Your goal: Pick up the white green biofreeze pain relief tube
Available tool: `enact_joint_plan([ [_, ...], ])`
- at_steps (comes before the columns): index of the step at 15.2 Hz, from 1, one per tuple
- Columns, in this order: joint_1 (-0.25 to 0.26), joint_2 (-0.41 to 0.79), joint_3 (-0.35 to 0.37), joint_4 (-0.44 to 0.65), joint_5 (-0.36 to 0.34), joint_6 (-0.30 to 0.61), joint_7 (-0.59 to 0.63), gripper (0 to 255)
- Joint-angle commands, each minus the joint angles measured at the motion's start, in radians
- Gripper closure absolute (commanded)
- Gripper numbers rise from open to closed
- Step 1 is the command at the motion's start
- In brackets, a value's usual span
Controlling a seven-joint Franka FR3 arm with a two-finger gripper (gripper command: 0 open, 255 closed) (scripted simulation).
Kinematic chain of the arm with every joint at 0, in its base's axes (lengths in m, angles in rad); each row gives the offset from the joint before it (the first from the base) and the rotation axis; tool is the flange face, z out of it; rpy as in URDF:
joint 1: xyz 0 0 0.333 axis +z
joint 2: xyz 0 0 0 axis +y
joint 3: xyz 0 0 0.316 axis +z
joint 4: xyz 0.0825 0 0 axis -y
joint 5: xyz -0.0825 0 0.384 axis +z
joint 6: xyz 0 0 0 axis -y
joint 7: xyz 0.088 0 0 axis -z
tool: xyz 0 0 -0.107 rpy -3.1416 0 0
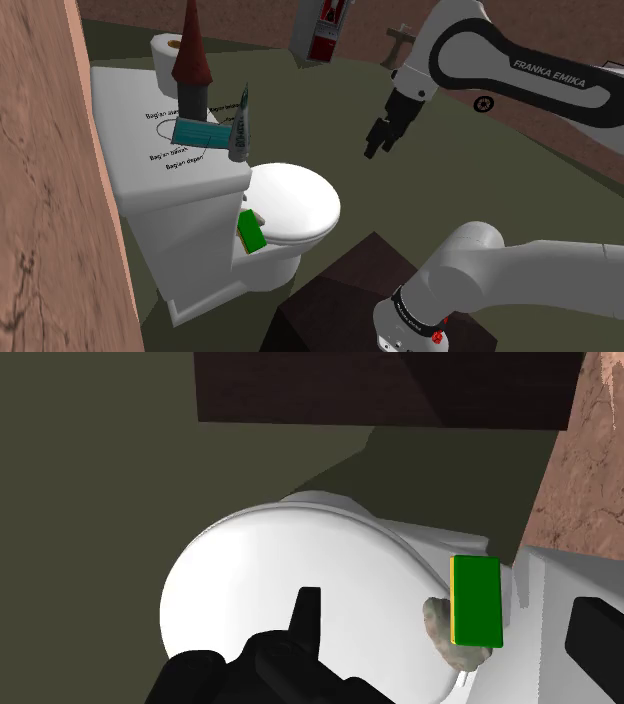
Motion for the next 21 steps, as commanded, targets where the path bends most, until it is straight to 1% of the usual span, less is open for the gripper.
enact_joint_plan([
  [1, 0.0, 0.0, 0.0, 0.0, 0.0, 0.0, 0.0, 0],
  [6, 0.008, 0.066, 0.116, 0.103, 0.105, -0.086, 0.216, 0],
  [11, 0.006, 0.174, 0.217, 0.244, 0.199, -0.154, 0.432, 0],
  [16, -0.004, 0.315, 0.307, 0.417, 0.274, -0.207, 0.651, 0],
  [21, -0.015, 0.486, 0.387, 0.623, 0.322, -0.252, 0.877, 0],
])
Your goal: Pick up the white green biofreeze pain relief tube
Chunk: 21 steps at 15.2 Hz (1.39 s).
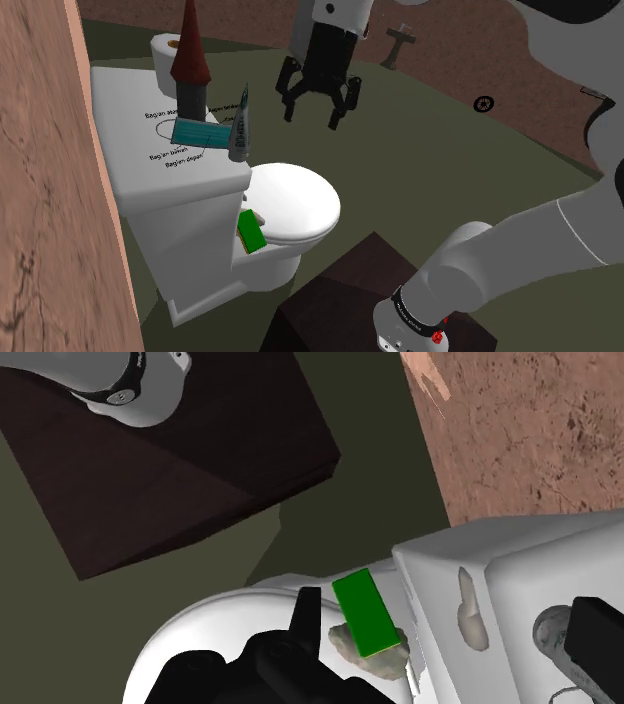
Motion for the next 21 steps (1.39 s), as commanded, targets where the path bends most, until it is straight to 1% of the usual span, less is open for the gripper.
enact_joint_plan([
  [1, -0.003, 0.072, 0.029, 0.091, 0.015, -0.022, 0.097, 0],
  [5, 0.002, 0.239, 0.085, 0.293, 0.022, -0.057, 0.288, 0],
  [9, 0.032, 0.435, 0.131, 0.539, 0.001, -0.103, 0.487, 0],
  [10, 0.036, 0.446, 0.131, 0.553, 0.0, -0.106, 0.497, 0],
  [17, 0.029, 0.391, 0.123, 0.386, 0.015, 0.003, 0.45, 0],
  [19, 0.029, 0.391, 0.123, 0.385, 0.015, 0.003, 0.449, 0],
  [20, 0.028, 0.389, 0.122, 0.381, 0.015, 0.005, 0.448, 255],
  [21, 0.028, 0.387, 0.122, 0.379, 0.016, 0.005, 0.447, 255],
])
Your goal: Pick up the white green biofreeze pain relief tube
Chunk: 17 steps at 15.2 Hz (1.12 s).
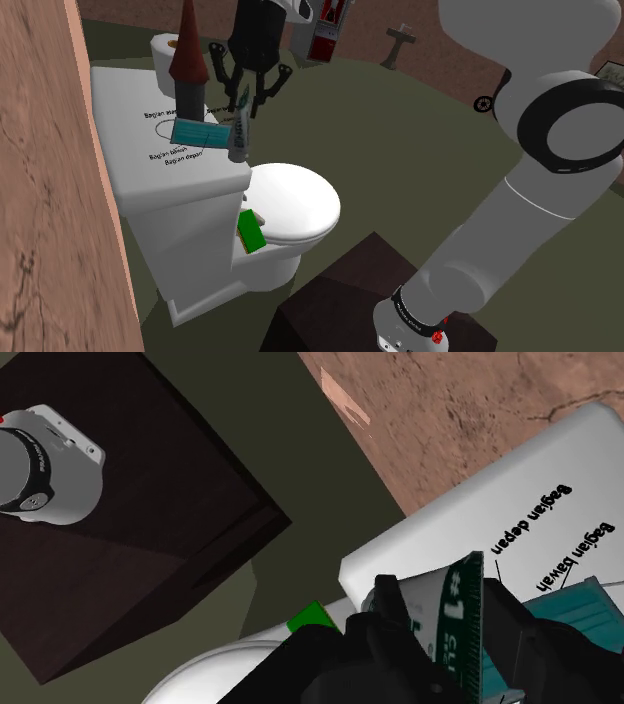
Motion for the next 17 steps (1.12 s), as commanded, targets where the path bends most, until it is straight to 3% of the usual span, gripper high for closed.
enact_joint_plan([
  [1, 0.0, -0.001, 0.0, -0.003, 0.0, 0.002, -0.001, 255],
  [8, 0.001, 0.003, 0.001, 0.003, -0.001, 0.0, 0.001, 255],
  [17, 0.013, 0.071, 0.01, 0.207, -0.019, -0.131, 0.059, 255],
])
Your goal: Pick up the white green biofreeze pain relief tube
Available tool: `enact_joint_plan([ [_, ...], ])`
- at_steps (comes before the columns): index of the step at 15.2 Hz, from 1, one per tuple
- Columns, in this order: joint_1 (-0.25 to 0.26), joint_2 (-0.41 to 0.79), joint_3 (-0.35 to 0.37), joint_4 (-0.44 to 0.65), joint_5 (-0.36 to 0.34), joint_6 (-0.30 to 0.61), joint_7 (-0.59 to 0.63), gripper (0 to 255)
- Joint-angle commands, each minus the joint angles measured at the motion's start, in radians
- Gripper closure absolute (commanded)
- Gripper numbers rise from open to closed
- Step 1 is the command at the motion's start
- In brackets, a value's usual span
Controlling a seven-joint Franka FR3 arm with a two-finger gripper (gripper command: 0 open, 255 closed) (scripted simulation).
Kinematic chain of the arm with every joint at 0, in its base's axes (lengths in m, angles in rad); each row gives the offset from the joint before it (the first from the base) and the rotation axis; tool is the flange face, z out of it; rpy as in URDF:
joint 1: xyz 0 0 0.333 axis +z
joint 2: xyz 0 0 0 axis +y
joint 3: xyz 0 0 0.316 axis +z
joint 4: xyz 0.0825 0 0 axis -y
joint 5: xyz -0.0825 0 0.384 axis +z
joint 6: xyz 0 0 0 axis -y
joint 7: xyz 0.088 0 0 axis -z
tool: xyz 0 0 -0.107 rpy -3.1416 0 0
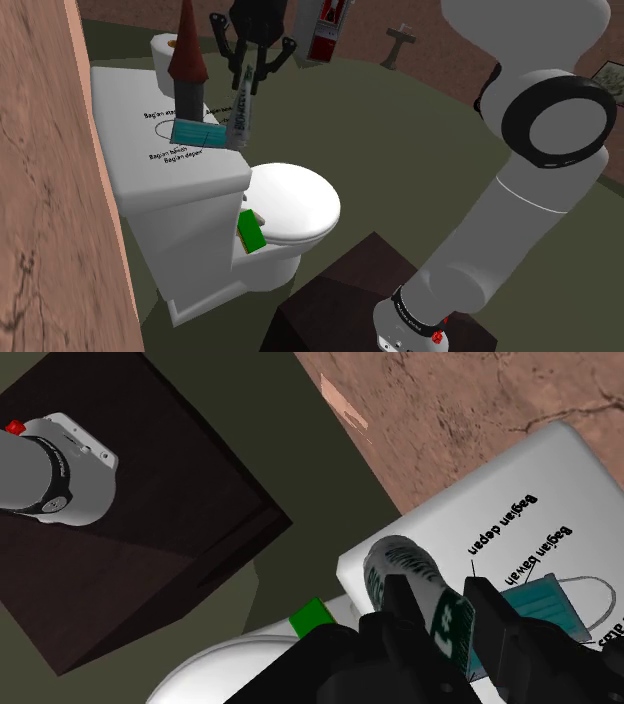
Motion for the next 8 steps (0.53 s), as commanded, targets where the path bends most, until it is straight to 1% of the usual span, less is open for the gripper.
enact_joint_plan([
  [1, 0.004, 0.018, 0.003, 0.05, -0.005, -0.031, 0.015, 255],
  [6, 0.022, 0.08, 0.013, 0.2, -0.023, -0.116, 0.058, 255],
  [8, 0.023, 0.082, 0.013, 0.205, -0.023, -0.119, 0.06, 255],
])
